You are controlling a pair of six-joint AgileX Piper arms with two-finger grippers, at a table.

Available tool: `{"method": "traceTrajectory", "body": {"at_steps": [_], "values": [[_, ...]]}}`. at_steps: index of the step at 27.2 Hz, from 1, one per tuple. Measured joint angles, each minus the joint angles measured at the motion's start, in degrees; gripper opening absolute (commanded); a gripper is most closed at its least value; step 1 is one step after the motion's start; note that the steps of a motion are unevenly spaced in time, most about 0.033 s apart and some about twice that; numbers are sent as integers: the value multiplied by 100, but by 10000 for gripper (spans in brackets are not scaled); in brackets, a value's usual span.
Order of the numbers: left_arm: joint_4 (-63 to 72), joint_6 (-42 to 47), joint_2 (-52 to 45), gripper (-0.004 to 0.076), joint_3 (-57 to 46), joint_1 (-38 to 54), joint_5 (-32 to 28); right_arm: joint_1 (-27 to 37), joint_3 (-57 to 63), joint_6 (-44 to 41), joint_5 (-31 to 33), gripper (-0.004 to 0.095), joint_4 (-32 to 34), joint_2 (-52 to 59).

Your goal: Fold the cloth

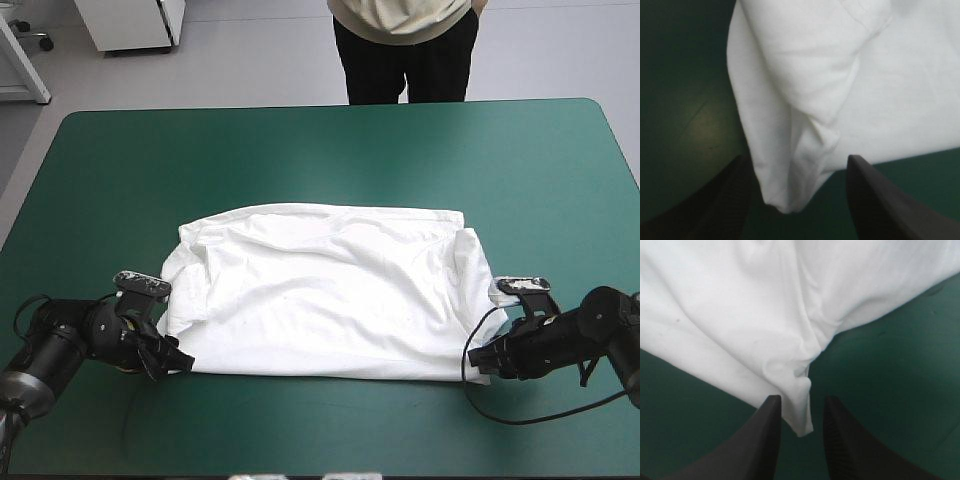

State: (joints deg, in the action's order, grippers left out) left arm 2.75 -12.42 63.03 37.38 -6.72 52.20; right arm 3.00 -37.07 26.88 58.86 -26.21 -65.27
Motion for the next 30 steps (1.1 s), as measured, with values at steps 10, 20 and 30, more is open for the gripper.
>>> {"method": "traceTrajectory", "body": {"at_steps": [10,20,30], "values": [[241,439,-278,434,1267,0,100,1,-1213,-903,160,321,755,1271],[710,290,-278,433,1945,0,36,1,-1611,-1066,-134,501,1074,263],[710,221,-278,433,1951,0,47,1,-1611,-1125,-1063,441,1139,-1578]]}}
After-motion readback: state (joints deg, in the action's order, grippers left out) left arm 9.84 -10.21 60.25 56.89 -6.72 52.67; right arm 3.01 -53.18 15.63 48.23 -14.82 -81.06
